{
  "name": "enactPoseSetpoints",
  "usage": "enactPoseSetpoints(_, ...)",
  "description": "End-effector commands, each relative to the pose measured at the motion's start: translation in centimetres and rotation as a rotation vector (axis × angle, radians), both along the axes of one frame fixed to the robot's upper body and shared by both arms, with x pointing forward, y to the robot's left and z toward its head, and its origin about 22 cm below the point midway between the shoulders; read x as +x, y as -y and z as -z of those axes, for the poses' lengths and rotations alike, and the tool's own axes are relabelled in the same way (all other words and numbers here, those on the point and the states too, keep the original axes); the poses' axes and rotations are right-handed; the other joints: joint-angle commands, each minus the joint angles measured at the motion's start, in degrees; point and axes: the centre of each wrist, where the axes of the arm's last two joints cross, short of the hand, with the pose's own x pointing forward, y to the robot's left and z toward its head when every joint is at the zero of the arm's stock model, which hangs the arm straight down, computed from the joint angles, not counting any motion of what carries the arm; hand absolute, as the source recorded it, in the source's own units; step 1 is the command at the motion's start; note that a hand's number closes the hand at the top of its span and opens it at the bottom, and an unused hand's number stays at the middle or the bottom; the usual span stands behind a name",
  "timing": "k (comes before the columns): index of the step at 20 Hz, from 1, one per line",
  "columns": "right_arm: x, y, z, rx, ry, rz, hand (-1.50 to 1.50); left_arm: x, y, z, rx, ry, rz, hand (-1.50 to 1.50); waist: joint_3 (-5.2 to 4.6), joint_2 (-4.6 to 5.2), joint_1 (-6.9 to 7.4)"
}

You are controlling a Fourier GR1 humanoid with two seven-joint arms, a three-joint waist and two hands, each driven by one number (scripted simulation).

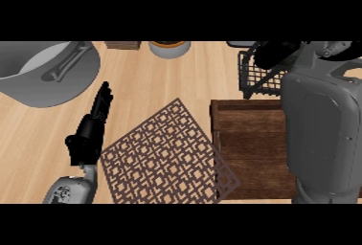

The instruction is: Pick the squash from the tray and place it in the tiered basket

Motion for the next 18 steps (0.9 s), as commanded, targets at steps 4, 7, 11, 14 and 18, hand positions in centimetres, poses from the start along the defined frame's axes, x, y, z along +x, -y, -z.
enactPoseSetpoints(4, 4.0, 2.0, 0.0, 0.030, 0.018, 0.081, 1.50, -1.0, 0.7, -1.8, -0.002, 0.014, 0.006, 0.00, 0.04, 0.27, 0.97)
enactPoseSetpoints(7, 4.6, 3.9, -0.6, -0.024, 0.018, 0.131, 1.50, -0.8, 0.6, -0.3, -0.006, 0.014, 0.017, 0.00, 0.02, 0.24, 0.48)
enactPoseSetpoints(11, 6.1, 8.2, -0.1, -0.044, 0.005, 0.136, 1.50, -0.1, 0.9, -0.2, 0.000, -0.002, 0.014, 0.00, 0.03, 0.33, 0.32)
enactPoseSetpoints(14, 7.5, 8.5, 0.6, -0.087, -0.008, 0.138, 1.50, 0.0, 0.9, -0.1, 0.002, 0.006, 0.005, 0.00, 0.02, 0.31, 0.53)
enactPoseSetpoints(18, 8.4, 8.9, 2.3, -0.110, -0.017, 0.160, 1.50, 0.0, -0.4, -1.5, -0.005, 0.008, 0.010, 0.00, 0.02, 0.23, 0.49)
